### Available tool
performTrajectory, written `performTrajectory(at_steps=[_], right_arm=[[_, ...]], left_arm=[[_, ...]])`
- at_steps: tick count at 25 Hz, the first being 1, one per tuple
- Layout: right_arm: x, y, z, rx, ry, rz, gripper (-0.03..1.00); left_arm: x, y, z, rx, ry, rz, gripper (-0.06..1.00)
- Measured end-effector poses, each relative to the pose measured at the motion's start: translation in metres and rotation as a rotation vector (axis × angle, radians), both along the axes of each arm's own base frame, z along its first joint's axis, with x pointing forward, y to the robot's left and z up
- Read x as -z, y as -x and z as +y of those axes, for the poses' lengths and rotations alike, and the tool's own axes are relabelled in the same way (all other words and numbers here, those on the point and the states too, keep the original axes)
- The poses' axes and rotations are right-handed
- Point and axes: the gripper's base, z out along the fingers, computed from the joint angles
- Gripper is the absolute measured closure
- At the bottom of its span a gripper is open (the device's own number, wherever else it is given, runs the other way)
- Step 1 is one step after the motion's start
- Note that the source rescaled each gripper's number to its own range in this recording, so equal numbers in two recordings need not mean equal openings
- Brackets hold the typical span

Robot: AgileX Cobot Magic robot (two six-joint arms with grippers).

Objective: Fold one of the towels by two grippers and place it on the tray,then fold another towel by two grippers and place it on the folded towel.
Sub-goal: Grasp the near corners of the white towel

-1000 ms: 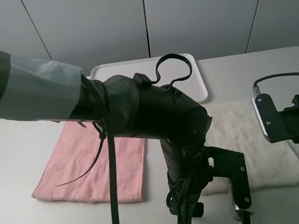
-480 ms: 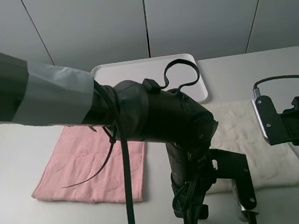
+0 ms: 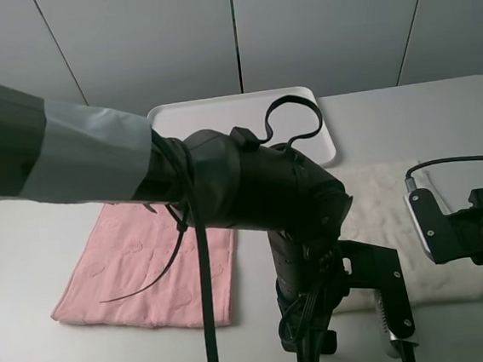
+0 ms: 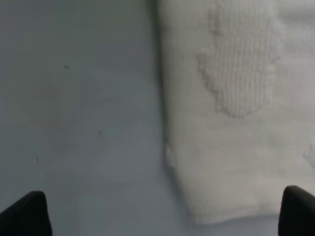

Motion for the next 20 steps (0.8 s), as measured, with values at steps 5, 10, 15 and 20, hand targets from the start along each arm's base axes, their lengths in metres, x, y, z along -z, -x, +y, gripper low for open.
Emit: performTrajectory(at_steps=[5, 10, 15, 20], right_arm=[[0.0017, -0.0007, 0.0006, -0.005, -0.006, -0.004, -0.03], [0.0035, 0.0018, 0.0000, -0.017, -0.007, 0.003, -0.03], [0.0046, 0.0023, 0.0002, -0.026, -0.014, -0.004, -0.03], [0.0047, 0.0007, -0.0002, -0.023, -0.021, -0.018, -0.03]], left_arm=[[0.0000, -0.0003, 0.0002, 0.003, -0.002, -0.004, -0.04], [0.0001, -0.0010, 0.0005, 0.011, -0.006, -0.012, -0.04], [0.0001, -0.0011, 0.0006, 0.012, -0.006, -0.013, -0.04], [0.0001, -0.0011, 0.0006, 0.012, -0.006, -0.013, -0.04]])
